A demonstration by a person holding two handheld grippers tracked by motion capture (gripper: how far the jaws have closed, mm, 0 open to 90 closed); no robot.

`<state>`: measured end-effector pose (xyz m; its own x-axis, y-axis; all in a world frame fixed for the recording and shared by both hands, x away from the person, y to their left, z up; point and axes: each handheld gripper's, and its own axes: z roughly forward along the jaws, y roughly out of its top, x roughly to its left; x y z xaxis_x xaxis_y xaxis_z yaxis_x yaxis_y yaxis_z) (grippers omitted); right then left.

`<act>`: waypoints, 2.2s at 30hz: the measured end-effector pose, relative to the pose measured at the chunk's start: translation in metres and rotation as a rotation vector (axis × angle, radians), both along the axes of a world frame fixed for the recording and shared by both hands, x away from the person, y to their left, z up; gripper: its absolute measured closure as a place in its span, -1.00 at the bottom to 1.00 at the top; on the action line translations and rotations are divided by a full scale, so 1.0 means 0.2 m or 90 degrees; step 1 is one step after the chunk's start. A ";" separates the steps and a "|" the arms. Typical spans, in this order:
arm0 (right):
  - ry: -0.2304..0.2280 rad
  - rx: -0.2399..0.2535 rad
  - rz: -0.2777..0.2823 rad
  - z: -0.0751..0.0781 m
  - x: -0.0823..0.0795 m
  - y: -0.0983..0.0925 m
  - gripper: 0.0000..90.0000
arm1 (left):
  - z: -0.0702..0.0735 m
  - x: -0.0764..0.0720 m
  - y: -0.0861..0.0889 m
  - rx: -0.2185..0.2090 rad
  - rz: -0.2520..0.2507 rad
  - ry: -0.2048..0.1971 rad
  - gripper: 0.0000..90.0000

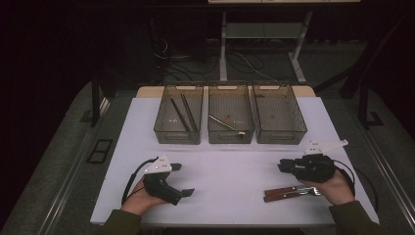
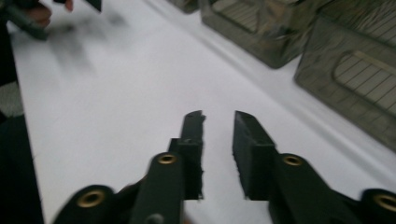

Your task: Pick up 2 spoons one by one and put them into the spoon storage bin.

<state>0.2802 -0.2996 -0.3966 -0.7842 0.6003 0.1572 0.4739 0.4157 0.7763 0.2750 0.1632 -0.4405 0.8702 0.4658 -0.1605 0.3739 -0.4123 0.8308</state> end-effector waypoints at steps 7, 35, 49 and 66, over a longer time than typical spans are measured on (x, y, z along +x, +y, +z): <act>0.010 -0.023 0.030 -0.06 -0.12 0.00 0.99 | 0.00 0.00 0.00 0.000 0.001 0.000 -1.00; 0.063 -0.120 0.157 -0.23 -0.23 0.23 1.00 | 0.00 0.00 -0.01 0.005 -0.003 -0.003 -1.00; 0.042 -0.131 0.111 -0.24 -0.13 0.24 1.00 | 0.00 0.00 -0.01 0.006 -0.003 -0.003 -1.00; 0.033 -0.137 0.021 -0.24 0.00 0.20 1.00 | 0.00 0.00 -0.01 0.004 -0.003 -0.003 -1.00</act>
